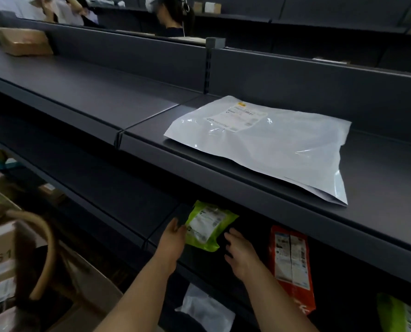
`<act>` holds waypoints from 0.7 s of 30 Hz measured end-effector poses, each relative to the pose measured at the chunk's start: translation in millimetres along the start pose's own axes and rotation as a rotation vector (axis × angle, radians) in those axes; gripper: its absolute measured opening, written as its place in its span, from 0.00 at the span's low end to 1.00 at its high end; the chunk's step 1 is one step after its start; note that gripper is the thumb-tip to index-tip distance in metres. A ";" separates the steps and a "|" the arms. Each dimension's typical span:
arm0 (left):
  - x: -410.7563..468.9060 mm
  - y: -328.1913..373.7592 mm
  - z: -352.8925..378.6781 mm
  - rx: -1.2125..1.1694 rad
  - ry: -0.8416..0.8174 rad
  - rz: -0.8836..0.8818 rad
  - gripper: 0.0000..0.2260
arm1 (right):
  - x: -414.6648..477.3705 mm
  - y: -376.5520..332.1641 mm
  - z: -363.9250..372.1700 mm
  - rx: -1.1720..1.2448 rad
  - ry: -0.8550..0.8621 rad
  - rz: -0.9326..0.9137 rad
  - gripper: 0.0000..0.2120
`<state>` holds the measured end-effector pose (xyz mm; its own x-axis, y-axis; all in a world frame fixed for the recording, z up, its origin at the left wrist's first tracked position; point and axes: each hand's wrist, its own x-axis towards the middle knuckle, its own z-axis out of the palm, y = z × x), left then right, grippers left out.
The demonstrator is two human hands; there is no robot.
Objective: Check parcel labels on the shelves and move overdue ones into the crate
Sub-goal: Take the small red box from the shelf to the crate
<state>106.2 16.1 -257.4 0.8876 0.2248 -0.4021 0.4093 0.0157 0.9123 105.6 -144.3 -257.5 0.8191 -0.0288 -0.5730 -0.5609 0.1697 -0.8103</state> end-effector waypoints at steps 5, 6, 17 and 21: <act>41.9 1.4 7.4 0.076 -0.105 -0.090 0.21 | 20.4 2.7 18.1 -0.058 -0.005 0.034 0.18; 45.2 2.2 8.0 0.081 -0.131 -0.099 0.19 | 22.3 4.6 21.2 -0.063 0.005 0.042 0.17; 51.6 -30.6 -53.9 -0.251 -0.459 -0.321 0.11 | 2.3 44.6 53.6 0.147 0.171 -0.028 0.11; 54.7 -31.2 -79.1 -0.345 -0.627 -0.353 0.16 | -14.8 60.8 66.2 0.222 0.263 -0.104 0.06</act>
<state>125.2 105.0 -301.7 0.7131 -0.4378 -0.5476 0.6911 0.3073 0.6542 67.3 -68.4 -290.1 0.7952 -0.3045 -0.5243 -0.4129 0.3614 -0.8360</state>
